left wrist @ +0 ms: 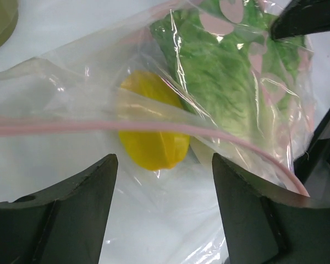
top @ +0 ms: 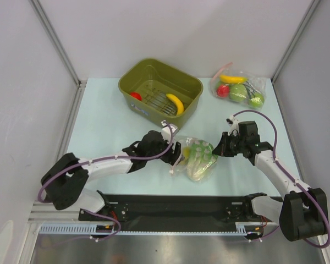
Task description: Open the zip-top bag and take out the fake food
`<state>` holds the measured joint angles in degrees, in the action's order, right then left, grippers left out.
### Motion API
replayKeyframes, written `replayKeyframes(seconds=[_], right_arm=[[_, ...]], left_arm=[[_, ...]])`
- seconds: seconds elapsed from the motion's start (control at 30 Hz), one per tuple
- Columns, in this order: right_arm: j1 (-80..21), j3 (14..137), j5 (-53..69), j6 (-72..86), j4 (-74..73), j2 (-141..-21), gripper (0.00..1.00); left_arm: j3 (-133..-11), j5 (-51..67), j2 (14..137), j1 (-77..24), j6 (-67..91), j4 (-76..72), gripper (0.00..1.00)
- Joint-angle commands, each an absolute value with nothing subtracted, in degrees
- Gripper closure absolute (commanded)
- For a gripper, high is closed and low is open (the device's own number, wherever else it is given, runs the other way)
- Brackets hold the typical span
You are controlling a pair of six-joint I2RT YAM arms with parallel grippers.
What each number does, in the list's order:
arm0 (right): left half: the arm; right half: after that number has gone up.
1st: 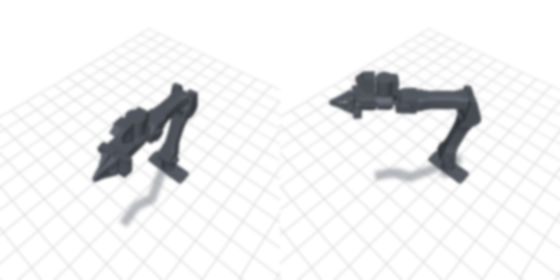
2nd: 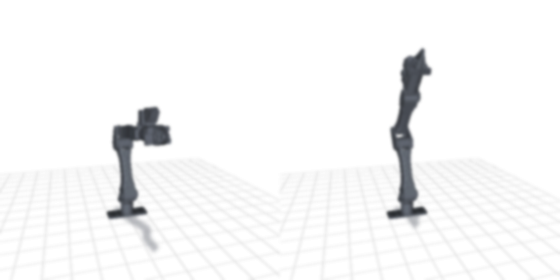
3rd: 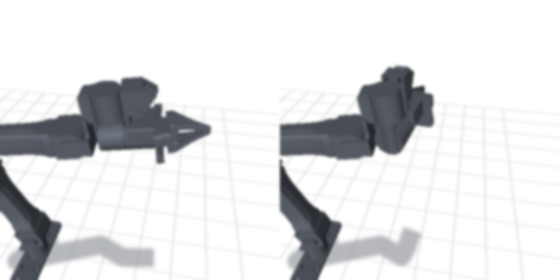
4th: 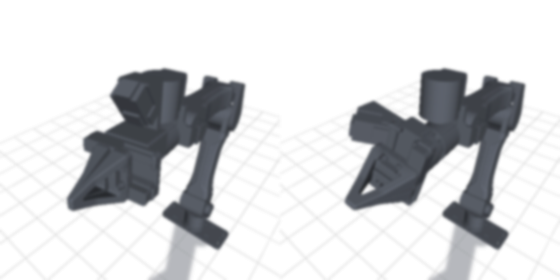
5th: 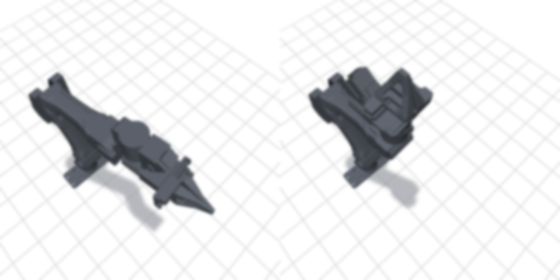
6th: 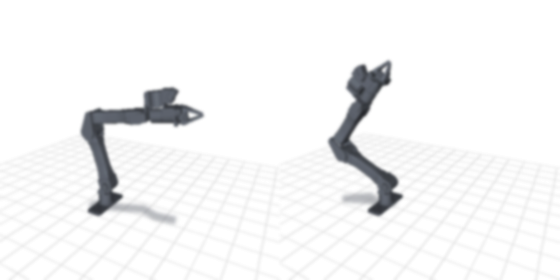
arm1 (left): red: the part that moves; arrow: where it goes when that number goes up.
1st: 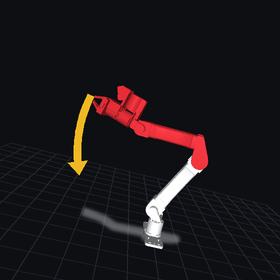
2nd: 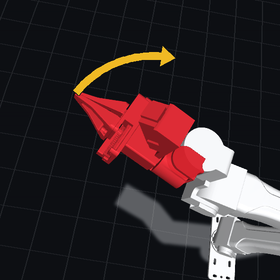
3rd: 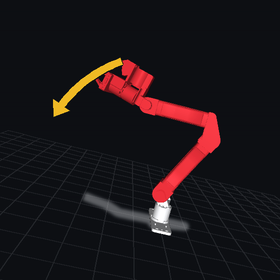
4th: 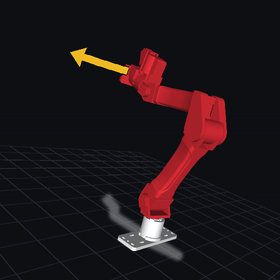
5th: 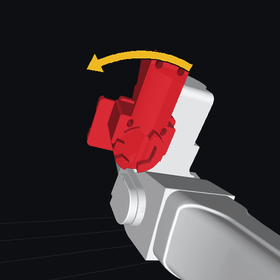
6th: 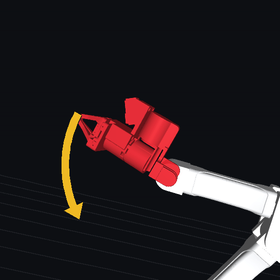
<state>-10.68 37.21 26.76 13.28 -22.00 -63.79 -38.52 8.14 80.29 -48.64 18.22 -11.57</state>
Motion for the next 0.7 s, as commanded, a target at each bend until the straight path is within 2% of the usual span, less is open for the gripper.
replayKeyframes(seconds=[0.0, 0.67], right_arm=[[-10.37, 39.02, 26.28, 13.01, -21.8, -62.49, 1.0], [-10.37, 39.02, 27.07, 12.92, -21.27, -63.63, 1.0]], left_arm=[[-43.23, 8.62, 84.45, -48.95, 20.3, -13.98, 0.25], [-50.1, 6.15, 96.41, -51.24, 17.05, -13.18, 0.23]])
